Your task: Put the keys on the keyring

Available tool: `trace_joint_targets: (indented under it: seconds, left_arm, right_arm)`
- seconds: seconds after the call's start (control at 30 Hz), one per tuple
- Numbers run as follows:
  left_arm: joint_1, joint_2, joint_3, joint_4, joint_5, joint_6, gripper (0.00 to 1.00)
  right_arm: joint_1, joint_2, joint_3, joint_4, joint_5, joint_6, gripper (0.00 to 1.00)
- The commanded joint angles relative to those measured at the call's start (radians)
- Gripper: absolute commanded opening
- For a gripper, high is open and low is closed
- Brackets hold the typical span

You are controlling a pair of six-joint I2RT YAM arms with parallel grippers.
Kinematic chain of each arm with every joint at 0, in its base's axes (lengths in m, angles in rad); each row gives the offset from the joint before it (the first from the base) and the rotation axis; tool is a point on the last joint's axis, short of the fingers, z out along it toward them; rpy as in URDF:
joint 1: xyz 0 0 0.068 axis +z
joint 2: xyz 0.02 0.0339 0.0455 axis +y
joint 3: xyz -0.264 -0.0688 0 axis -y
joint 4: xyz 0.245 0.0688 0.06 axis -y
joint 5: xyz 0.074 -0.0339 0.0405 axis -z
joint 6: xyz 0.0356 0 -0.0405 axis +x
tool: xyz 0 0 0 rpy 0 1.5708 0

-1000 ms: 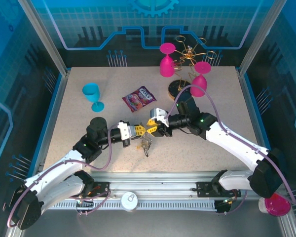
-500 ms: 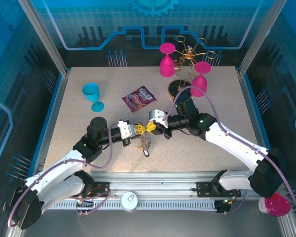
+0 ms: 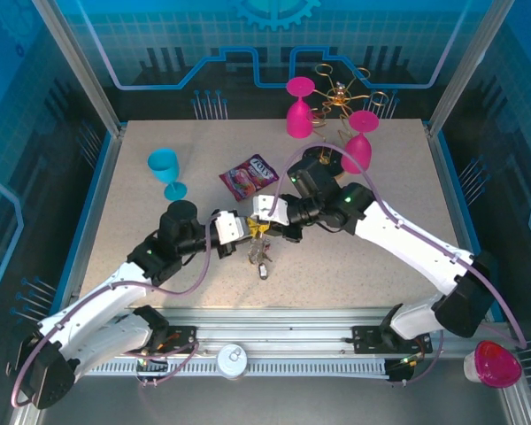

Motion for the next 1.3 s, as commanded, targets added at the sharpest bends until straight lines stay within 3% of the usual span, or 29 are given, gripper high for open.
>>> trace_joint_targets:
  seconds: [0.0,0.1,0.17,0.23,0.4,0.63,0.9,1.03,1.13,1.2,1.27]
  left_arm:
    - [-0.005,0.026,0.042,-0.113,-0.052,0.067,0.01]
    - [-0.005,0.011,0.030,-0.086,-0.044,0.062,0.00]
    - [-0.004,-0.008,0.003,-0.030,-0.033,0.042,0.00]
    - [-0.005,-0.028,-0.031,0.042,-0.011,0.016,0.00]
    - [-0.004,-0.055,-0.122,0.244,0.052,-0.068,0.00]
    - [-0.005,-0.044,-0.141,0.317,0.103,-0.114,0.00]
    - [-0.006,-0.038,-0.153,0.356,0.124,-0.145,0.00]
    - [-0.005,-0.035,-0.157,0.369,0.135,-0.158,0.00]
    - [-0.004,-0.035,-0.159,0.373,0.134,-0.163,0.00]
    - [-0.005,-0.037,-0.158,0.361,0.114,-0.162,0.00]
    - [-0.005,-0.041,-0.140,0.306,0.080,-0.141,0.11]
  right_arm:
    - [0.049,0.015,0.088,-0.073,-0.029,-0.036,0.00]
    - [0.022,-0.015,0.043,0.004,-0.077,0.016,0.00]
    - [-0.031,-0.063,-0.051,0.125,-0.137,0.095,0.24]
    - [-0.076,-0.106,-0.148,0.232,-0.188,0.156,0.37]
    - [-0.129,-0.142,-0.307,0.415,-0.301,0.263,0.44]
    - [-0.131,-0.116,-0.343,0.471,-0.325,0.284,0.43]
    - [-0.136,-0.100,-0.340,0.479,-0.350,0.273,0.30]
    - [-0.136,-0.100,-0.335,0.484,-0.360,0.272,0.19]
    - [-0.136,-0.102,-0.328,0.484,-0.365,0.272,0.00]
    - [-0.135,-0.111,-0.317,0.465,-0.357,0.262,0.00]
    - [-0.127,-0.115,-0.288,0.400,-0.328,0.225,0.00]
